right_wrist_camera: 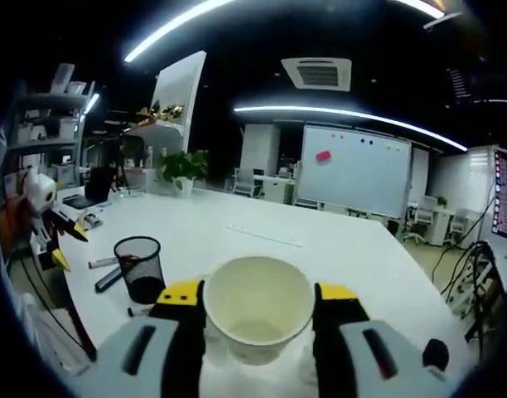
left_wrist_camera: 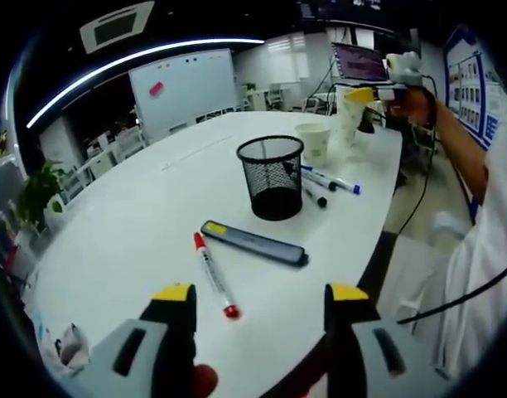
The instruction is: Place the scattered laser pointers and whiteboard markers into the pen holder and stack the scattered paper cups together
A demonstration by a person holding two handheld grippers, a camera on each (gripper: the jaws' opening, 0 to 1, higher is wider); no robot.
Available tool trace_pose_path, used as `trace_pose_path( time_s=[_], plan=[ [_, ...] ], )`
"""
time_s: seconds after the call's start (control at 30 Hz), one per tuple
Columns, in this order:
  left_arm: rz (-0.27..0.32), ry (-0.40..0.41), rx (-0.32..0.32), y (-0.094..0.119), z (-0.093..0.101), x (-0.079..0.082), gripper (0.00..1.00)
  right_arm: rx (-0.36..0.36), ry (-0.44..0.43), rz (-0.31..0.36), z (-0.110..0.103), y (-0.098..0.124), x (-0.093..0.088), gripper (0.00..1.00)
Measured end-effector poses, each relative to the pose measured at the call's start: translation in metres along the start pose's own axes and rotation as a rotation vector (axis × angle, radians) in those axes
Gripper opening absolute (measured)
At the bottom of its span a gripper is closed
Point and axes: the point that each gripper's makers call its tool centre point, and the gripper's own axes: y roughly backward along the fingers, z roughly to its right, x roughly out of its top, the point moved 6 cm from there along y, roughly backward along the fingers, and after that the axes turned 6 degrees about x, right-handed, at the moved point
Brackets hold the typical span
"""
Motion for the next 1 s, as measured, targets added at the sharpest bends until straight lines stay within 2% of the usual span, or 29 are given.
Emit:
trace_pose_path(
  time_s=[1.0],
  plan=[
    [0.016,0.020,0.004,0.0006,0.0002,0.0012,0.62,-0.015,0.010,0.014,0.0057,0.0025,0.0100,0.51]
  ],
)
